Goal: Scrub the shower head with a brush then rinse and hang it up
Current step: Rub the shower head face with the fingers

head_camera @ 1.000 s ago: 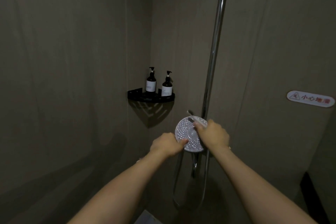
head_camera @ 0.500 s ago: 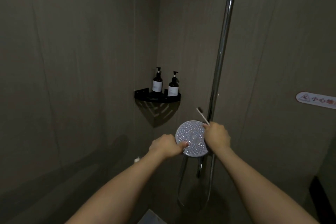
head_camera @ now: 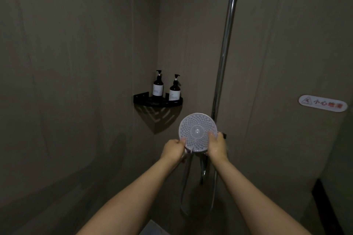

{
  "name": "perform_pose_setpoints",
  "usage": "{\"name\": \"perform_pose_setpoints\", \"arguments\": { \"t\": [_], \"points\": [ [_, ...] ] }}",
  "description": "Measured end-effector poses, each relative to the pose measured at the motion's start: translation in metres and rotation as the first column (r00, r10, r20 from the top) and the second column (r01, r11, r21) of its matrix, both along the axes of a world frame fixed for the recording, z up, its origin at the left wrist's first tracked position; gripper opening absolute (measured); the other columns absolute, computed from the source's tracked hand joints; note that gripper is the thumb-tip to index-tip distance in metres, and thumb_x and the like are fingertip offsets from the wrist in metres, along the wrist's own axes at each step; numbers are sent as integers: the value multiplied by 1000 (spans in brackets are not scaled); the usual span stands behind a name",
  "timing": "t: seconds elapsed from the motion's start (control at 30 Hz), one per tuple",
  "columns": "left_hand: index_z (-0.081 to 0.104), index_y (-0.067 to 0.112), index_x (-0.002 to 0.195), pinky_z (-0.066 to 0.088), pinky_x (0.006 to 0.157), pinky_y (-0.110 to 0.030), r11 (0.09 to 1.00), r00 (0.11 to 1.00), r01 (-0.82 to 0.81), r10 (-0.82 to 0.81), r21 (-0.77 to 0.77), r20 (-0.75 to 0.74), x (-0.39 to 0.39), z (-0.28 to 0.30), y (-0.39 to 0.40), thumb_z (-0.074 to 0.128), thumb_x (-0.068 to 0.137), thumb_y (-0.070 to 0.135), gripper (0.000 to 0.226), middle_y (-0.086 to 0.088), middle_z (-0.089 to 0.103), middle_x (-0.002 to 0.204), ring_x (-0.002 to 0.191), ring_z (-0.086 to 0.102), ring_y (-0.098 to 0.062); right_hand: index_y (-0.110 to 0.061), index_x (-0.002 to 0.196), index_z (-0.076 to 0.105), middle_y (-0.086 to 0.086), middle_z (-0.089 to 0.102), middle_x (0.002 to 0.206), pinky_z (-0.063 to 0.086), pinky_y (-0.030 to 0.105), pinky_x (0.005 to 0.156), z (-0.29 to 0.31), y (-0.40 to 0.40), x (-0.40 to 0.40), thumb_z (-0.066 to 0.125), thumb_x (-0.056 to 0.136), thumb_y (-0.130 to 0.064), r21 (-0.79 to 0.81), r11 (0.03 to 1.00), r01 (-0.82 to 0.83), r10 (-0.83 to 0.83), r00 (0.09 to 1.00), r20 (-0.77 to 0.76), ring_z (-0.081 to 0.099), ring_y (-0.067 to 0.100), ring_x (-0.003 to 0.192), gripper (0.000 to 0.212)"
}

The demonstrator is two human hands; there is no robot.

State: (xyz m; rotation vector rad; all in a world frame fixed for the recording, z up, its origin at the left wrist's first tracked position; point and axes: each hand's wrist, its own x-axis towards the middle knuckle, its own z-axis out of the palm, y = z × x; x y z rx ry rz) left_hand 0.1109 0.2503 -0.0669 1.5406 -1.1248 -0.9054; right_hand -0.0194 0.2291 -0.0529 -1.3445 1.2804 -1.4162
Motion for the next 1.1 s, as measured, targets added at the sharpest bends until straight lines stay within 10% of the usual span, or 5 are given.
{"name": "perform_pose_setpoints", "arguments": {
  "t": [0.17,0.33,0.43,0.57,1.1],
  "points": [
    [58,-3,117,50,93,-39,997,974,45,-57,-58,-220,-14,2,-3,45,96,21,35,-21,65,115,104,63,-34,-5,132,38,7,57,122,49,34,91,-6,0,0,64,85,-15,13,994,-104,103,993,56,57,22,111,54],
    [57,-2,115,53,89,-38,989,895,-37,-31,-142,-446,-25,12,-2,58,87,6,28,-20,65,112,99,65,-30,-12,103,54,6,60,77,36,16,38,-12,-4,-10,36,99,-33,74,996,-40,33,995,97,47,7,45,28],
    [58,-3,112,53,88,-39,987,904,-70,0,-147,-428,-28,19,-6,57,87,2,26,-23,65,112,97,64,-31,-10,105,56,8,64,85,42,15,37,-10,-7,-15,43,96,-34,29,996,-85,82,992,91,53,8,50,28],
    [60,0,111,53,85,-37,985,915,-18,-52,-170,-399,-30,22,-9,56,87,1,24,-21,65,112,96,65,-29,-4,113,53,12,63,112,55,38,81,-4,-10,-18,47,95,-27,-29,1000,4,-1,994,108,63,26,100,30],
    [62,-2,109,56,68,-28,995,969,47,-67,-87,-237,-29,12,-10,60,85,6,25,-20,68,105,84,67,-25,-18,88,50,-8,56,75,37,17,47,-2,-18,-37,51,91,-40,-105,988,114,-137,957,-255,54,4,64,23]
  ]
}}
